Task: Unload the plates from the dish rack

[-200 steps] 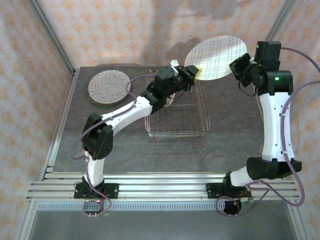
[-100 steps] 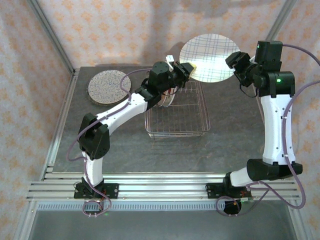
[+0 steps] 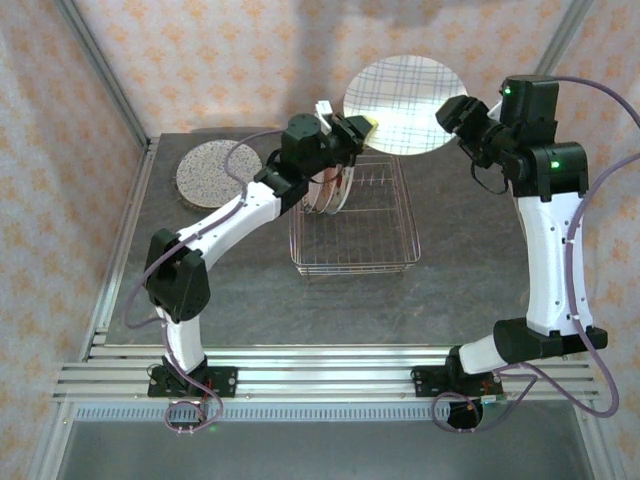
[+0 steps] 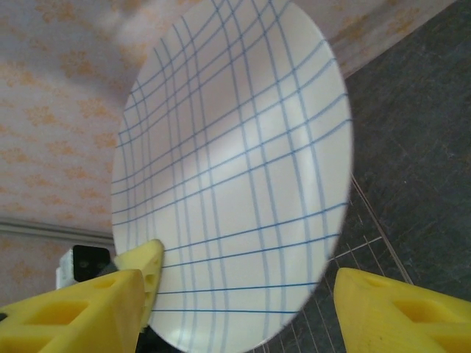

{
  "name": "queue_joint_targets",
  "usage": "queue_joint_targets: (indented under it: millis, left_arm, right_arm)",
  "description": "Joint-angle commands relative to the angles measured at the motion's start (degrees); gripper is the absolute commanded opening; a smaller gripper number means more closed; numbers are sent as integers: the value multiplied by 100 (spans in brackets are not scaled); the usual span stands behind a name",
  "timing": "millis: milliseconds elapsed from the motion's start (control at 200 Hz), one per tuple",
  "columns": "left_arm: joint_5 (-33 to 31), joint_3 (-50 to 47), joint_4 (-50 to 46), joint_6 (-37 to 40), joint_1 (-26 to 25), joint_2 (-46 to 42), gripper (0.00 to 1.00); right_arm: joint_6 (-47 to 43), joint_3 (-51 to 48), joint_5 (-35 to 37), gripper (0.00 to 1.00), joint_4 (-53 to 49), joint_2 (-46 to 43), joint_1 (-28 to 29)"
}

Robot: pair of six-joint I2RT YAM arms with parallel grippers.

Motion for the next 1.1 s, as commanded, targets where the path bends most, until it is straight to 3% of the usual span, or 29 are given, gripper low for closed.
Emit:
queue_joint_targets:
  millis: [0, 686, 826, 906, 1096]
  left_arm:
    - [102, -52, 479, 77, 169, -530, 0]
    - [258, -1373, 264, 182, 1795, -1974, 0]
    - [294, -1737, 237, 175, 2216, -2298, 0]
    - [345, -1930, 194, 181, 2465, -2460, 0]
    - [385, -2372, 34, 249, 3004, -2843, 0]
  right_arm:
    - [-375, 46, 62, 69, 205, -35, 181]
    - [-3218, -1542, -81, 76, 3352, -289, 2390]
    - [-3516, -2130, -65, 85, 4387, -384, 2754]
    - [-3627, -2370, -12, 100, 4915, -369, 2965]
    - [-3827, -2448, 77, 99, 5362, -183, 3376]
